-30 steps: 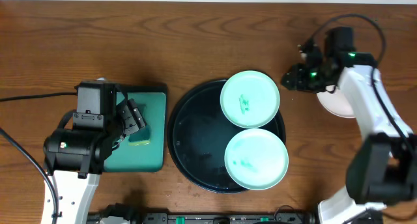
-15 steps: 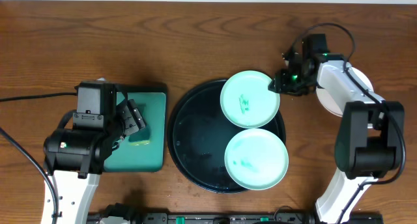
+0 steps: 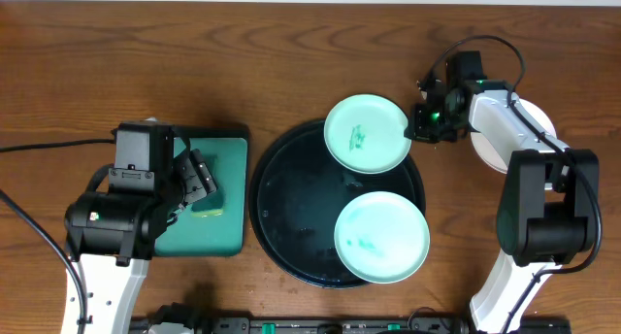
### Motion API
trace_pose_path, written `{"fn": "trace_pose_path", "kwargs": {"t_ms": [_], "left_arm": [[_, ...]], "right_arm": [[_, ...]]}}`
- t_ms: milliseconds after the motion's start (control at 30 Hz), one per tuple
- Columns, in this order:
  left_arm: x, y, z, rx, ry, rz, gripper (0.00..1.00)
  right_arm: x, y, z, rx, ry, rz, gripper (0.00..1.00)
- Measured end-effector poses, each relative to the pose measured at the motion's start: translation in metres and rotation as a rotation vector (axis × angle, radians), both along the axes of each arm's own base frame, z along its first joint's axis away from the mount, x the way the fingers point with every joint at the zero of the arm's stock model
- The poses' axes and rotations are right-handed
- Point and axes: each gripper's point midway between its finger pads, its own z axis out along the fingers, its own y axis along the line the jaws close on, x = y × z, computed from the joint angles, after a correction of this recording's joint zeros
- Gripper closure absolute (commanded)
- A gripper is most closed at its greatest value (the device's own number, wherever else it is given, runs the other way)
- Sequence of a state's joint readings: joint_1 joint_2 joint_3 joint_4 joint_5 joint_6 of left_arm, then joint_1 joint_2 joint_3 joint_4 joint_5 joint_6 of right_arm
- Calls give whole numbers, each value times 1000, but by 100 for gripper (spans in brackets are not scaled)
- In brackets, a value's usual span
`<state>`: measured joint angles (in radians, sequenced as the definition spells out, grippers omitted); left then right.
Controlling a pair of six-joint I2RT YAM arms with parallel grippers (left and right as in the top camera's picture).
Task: Clean dirty plates on tray and stack at the side
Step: 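Move right gripper to the upper pale green plate and grip its rim, then dip left gripper into the water tray and grasp the sponge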
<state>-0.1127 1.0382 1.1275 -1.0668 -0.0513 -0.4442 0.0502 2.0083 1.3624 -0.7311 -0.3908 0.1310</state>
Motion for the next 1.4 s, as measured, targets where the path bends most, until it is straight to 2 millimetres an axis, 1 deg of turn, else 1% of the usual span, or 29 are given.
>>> {"fn": "trace_pose_path", "kwargs": {"t_ms": [167,267,333,400,433,500,633,733,833,1033,1100,1167,1300,1400], "left_arm": [[0,0,0,0,0,0,19],[0,0,0,0,0,0,19],[0,0,0,0,0,0,19],[0,0,0,0,0,0,20],[0,0,0,0,0,0,20],[1,0,-1,0,4,0,20],[3,0,-7,4,30,0,20],[7,-1,-14,8,60,0,20],[11,1,-24,23,100,5,20],[23,2,-53,49,207,10,20],[26,2,-62,54,237,10,21],[32,2,-71,59,257,8,22],[47,0,-91,74,288,-22,27],[57,-1,-114,87,336,-41,40]], "right_arm": [[-9,2,2,8,33,10,99],[-12,8,14,9,13,33,99],[-14,15,26,10,-12,55,99],[-19,30,44,14,-44,97,99],[-22,36,48,16,-50,116,99],[-28,47,50,17,-48,147,99],[-38,68,43,10,-33,206,99],[-43,82,32,-4,-18,247,99],[-46,93,16,-17,4,268,99],[-46,92,-10,-45,52,240,99],[-47,91,-17,-52,66,235,99],[-47,92,-19,-50,71,233,99],[-46,92,-19,-49,69,231,99],[-46,92,-19,-49,70,231,99]]}}
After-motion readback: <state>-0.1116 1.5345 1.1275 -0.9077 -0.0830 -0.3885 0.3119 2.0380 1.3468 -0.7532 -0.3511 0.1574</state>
